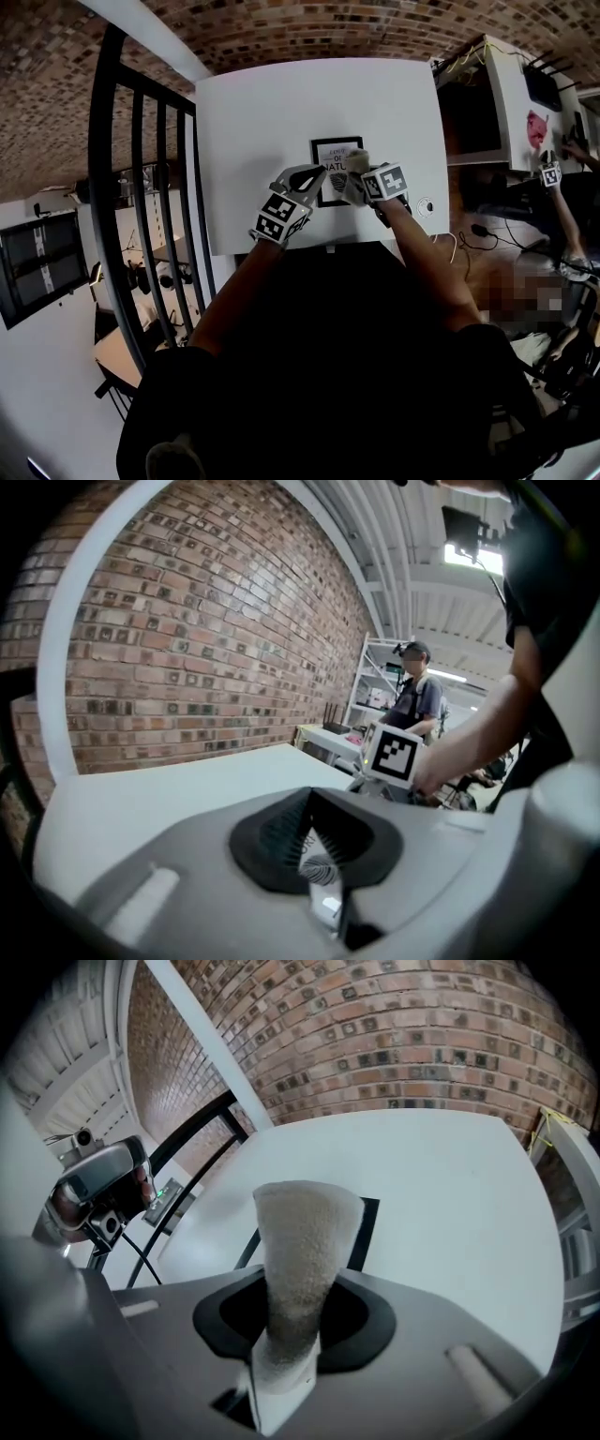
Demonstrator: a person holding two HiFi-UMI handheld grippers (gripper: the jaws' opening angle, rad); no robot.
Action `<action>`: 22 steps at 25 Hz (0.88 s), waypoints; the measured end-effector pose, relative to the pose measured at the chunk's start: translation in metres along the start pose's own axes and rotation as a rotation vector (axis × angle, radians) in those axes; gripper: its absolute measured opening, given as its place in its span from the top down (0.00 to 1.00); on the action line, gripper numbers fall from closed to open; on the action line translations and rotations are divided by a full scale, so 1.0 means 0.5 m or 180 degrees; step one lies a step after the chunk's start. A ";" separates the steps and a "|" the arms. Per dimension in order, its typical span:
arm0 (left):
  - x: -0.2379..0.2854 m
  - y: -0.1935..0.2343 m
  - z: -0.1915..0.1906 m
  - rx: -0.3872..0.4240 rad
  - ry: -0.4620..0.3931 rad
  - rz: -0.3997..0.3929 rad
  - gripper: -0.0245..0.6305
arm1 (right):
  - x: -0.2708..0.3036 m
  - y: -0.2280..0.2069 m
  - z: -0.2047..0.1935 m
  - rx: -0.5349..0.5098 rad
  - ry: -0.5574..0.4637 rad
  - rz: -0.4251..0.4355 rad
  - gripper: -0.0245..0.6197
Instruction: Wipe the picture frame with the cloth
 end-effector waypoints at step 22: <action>-0.021 0.030 -0.021 -0.0106 0.0025 0.0054 0.96 | 0.010 0.152 0.040 -0.0673 0.0194 0.0154 0.79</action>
Point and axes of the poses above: the fingertips, and each gripper's own axes: x forward along the fingers, y to its left, z out of its top, the point moved 8 cm from there along -x, backward along the fingers, and after that the axes turned 14 degrees about y, right-handed, at the moved point
